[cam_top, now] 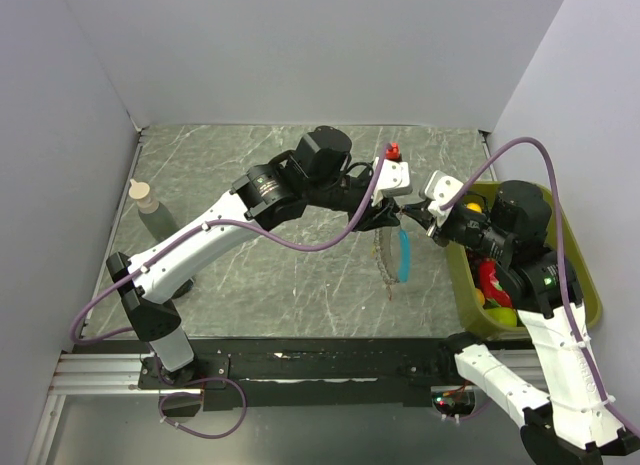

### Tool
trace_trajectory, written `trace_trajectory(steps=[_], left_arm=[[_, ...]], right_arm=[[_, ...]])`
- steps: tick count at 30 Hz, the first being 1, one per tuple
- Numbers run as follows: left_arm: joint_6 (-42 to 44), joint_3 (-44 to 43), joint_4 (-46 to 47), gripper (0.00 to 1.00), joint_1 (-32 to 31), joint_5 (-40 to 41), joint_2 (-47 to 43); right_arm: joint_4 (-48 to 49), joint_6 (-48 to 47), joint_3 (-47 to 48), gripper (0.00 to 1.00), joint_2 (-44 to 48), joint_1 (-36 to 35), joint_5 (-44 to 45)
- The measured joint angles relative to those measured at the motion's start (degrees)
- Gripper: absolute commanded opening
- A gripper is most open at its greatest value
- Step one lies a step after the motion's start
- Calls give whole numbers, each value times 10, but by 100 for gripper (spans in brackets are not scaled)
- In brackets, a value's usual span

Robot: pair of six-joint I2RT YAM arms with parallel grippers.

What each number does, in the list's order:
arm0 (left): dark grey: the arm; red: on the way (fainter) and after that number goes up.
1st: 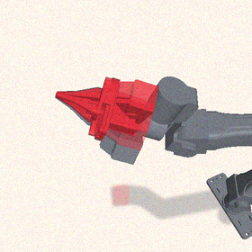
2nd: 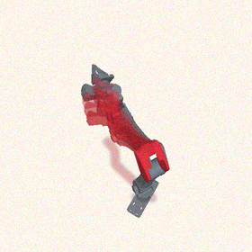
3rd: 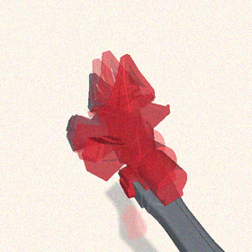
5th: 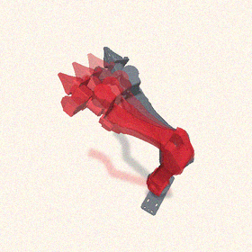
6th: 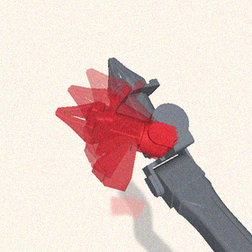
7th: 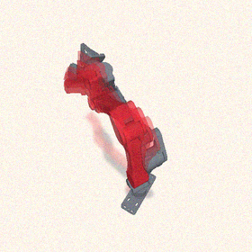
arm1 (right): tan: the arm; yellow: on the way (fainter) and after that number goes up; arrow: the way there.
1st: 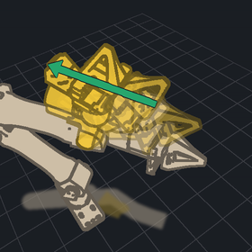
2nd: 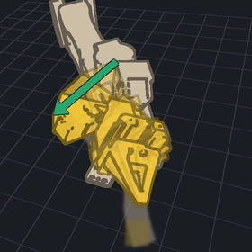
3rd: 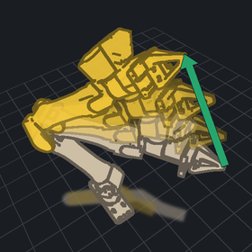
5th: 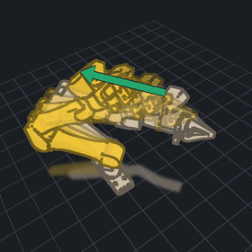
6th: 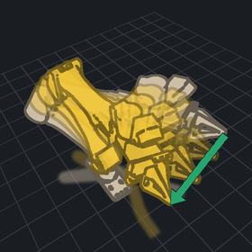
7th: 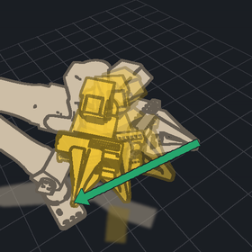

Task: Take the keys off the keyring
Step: Remove the key from the keyring.

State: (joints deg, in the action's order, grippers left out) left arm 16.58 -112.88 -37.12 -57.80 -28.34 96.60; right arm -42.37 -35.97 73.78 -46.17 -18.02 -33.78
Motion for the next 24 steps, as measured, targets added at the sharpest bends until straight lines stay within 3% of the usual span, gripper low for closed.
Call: trace_trajectory(steps=[17,22,24], left_arm=[[-18,0,10,43,-4,17,11],[-28,0,22,39,-12,46,23],[-30,0,22,32,-14,61,25]], right_arm=[[16,29,-9,0,3,0,21],[20,46,-9,0,5,0,41],[24,50,-9,0,7,0,43]])
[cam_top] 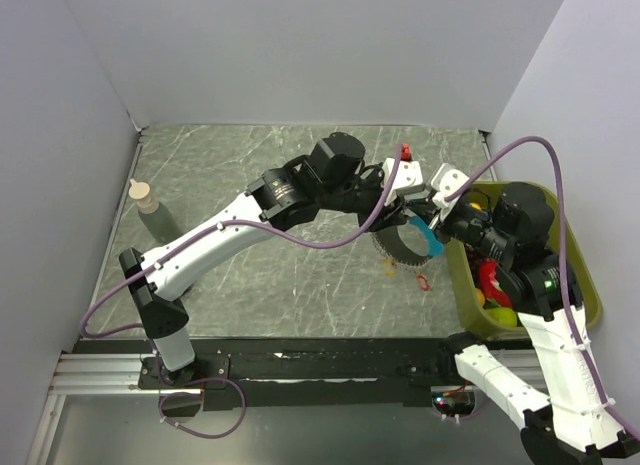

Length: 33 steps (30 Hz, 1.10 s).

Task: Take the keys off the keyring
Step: Remove the key from the keyring.

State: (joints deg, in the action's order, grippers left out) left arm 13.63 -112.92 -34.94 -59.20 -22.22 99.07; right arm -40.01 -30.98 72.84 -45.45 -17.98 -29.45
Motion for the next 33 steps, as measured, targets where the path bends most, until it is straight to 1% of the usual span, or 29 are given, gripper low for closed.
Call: trace_trajectory(steps=[2,4,6,10,14,17,22,25,26,28,29,31,32,33], left_arm=[[-6,-2,0,31,-2,12,2],[-11,-3,1,34,-5,28,2],[-13,-5,4,39,-5,42,2],[-15,-10,4,41,-6,56,2],[-15,-19,4,41,-6,56,3],[-15,-23,4,36,-6,55,3],[-13,-23,4,35,-6,49,3],[-13,-23,4,31,-6,45,3],[-12,-23,4,27,-6,45,3],[-8,-23,4,23,-6,45,3],[-7,-23,4,19,-6,45,3],[-4,-23,3,15,-6,45,3],[-3,-23,3,8,-6,45,3],[-1,-23,3,5,-6,45,3]], right_arm=[[3,0,0,0,2,0,4],[4,-2,0,0,4,0,8],[7,-2,-1,0,5,-1,7],[12,-5,-9,0,10,-2,9],[13,-6,-15,0,10,-2,10],[14,-7,-17,0,10,-2,10],[14,-7,-17,0,10,-2,10],[13,-7,-17,0,10,-2,12],[12,-7,-16,0,10,-2,12],[10,-7,-16,0,10,-2,12],[9,-7,-16,0,10,-2,13],[7,-7,-15,0,10,-2,15],[5,-7,-15,0,10,-2,16],[4,-7,-15,0,10,-2,18]])
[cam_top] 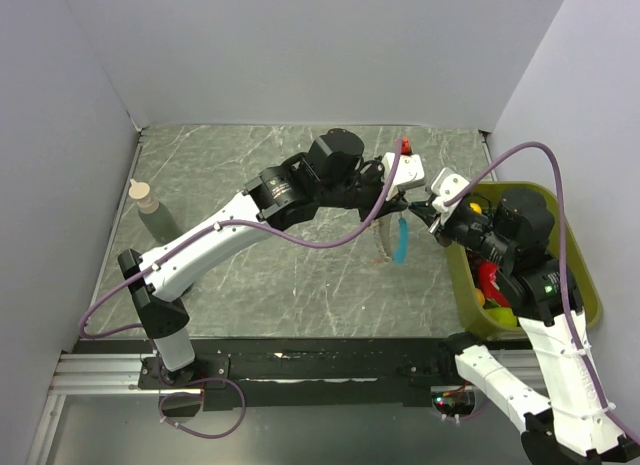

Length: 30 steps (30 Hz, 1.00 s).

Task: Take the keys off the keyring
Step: Remove the key from the keyring.

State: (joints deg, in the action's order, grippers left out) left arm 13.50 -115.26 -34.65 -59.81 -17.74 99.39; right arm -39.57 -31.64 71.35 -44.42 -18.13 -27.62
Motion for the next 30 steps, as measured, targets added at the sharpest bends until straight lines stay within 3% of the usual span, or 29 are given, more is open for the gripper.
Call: trace_trajectory(steps=[1,7,14,16,20,22,27,30], left_arm=[[4,0,0,1,0,-1,0],[15,0,3,1,-1,-4,0],[22,3,10,23,-1,-4,0],[21,3,11,24,-2,-5,0],[21,5,14,22,-2,-7,0],[21,5,15,13,-2,-8,0],[24,5,14,1,-2,-8,0],[24,5,14,1,-2,-9,0]], right_arm=[[-1,0,0,0,0,0,2],[-12,2,11,0,-1,0,13],[-14,3,13,0,-3,-3,23],[-16,3,15,0,-3,-3,24],[-16,3,17,0,-4,-3,25],[-17,3,17,0,-4,-3,26],[-21,3,17,0,-4,-3,27],[-21,5,17,0,-4,-3,29]])
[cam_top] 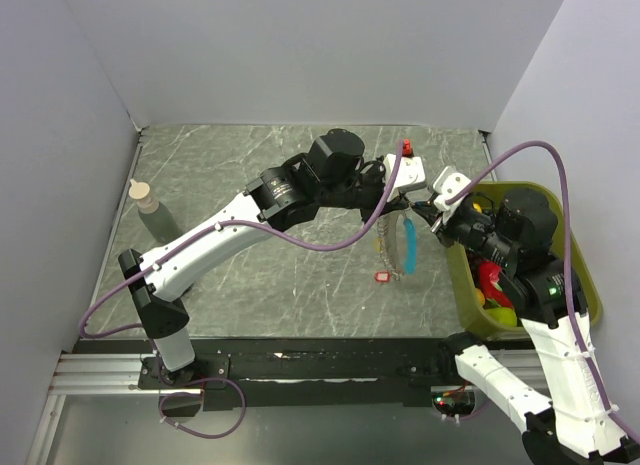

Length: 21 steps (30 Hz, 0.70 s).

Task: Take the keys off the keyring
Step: Remove the key from the keyring.

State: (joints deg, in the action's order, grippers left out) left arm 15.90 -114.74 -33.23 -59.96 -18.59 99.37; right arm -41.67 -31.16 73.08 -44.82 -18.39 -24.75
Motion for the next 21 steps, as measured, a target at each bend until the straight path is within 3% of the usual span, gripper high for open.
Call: trace_trajectory(steps=[6,8,21], left_arm=[[2,0,0,1,0,0,0],[5,0,1,15,0,-1,0],[10,1,10,24,0,-7,0]], right_arm=[[0,3,1,0,0,0,3],[0,3,2,0,0,0,4],[-11,11,19,0,-4,0,8]])
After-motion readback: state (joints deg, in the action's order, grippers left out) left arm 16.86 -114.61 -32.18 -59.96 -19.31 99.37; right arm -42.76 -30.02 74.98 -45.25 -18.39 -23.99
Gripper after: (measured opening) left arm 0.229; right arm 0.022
